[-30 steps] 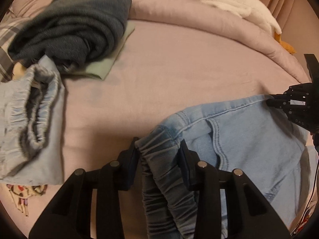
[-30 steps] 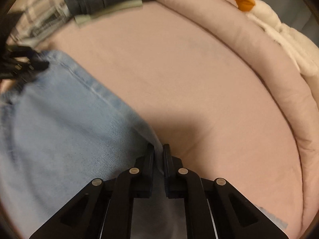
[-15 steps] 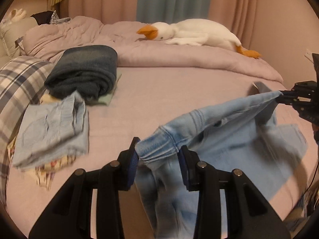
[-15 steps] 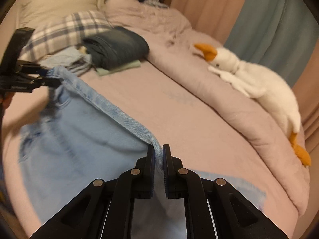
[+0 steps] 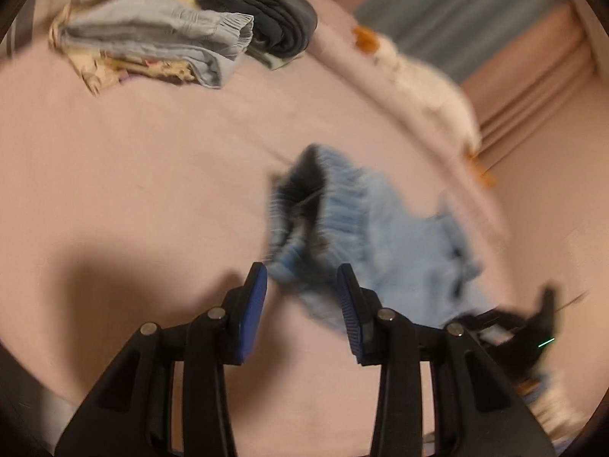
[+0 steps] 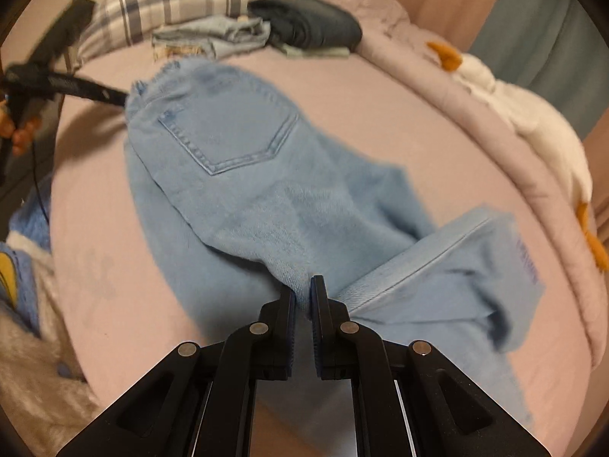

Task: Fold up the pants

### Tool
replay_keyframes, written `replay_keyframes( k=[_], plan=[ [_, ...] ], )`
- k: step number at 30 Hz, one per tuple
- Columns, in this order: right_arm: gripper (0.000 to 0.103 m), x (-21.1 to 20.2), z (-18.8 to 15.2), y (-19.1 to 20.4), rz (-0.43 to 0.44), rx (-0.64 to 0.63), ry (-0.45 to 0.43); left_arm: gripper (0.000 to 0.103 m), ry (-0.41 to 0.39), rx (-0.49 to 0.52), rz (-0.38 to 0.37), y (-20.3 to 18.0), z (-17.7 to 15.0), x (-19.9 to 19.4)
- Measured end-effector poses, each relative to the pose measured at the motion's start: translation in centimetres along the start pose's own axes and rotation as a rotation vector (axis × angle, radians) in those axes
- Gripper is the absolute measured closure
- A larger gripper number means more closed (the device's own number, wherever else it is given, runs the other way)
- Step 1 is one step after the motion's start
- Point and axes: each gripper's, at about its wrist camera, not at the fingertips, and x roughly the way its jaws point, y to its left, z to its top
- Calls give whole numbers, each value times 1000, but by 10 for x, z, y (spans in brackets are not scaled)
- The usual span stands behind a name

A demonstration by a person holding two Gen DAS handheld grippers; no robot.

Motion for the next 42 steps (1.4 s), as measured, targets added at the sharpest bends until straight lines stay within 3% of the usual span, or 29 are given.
replay_keyframes(
  k=[1, 4, 6, 8, 10, 16, 17, 18, 20, 21, 24, 28, 30, 33, 37, 42],
  plan=[
    [96, 4, 0, 0, 0, 4, 3, 66, -5, -39, -53, 0, 2, 1],
    [96, 8, 3, -2, -7, 9, 1, 65, 14, -74, -106, -9, 8, 12],
    [96, 8, 7, -7, -8, 16, -6, 67, 20, -75, -65, -17, 10, 20],
    [96, 6, 5, -2, -11, 21, -11, 77, 23, -98, -41, -19, 15, 24],
    [96, 2, 4, -1, -17, 23, -21, 77, 9, -99, -20, -21, 14, 22],
    [96, -13, 1, 13, -52, -14, -46, 75, 16, 2, 136, -26, 8, 23],
    [96, -9, -2, 15, -45, -13, -35, 69, 20, 27, 172, -28, 9, 26],
    [96, -3, -5, 18, -34, -14, -18, 55, 21, 59, 235, -33, 9, 25],
    [96, 11, -13, 29, -33, -42, 22, 41, -2, 106, 326, -36, 8, 21],
    [95, 17, -17, 33, -43, -54, 36, 46, -20, 137, 350, -40, 8, 15],
    [88, 10, -16, 26, -12, -7, 16, 46, -85, 256, 395, -59, 4, -1],
    [83, -16, -17, -15, 206, 219, -64, 46, -27, 379, 307, -91, -6, 17],
    [74, -26, -17, -47, 282, 364, -118, 46, 50, 449, 242, -112, -16, 46],
    [55, -28, -16, -100, 247, 575, -167, 46, 151, 536, 156, -143, -34, 84],
    [55, -7, -11, -165, 148, 778, -117, 46, 253, 647, 48, -187, -55, 128],
    [55, 39, 7, -225, 120, 925, 15, 46, 355, 738, -24, -222, -77, 173]
  ],
)
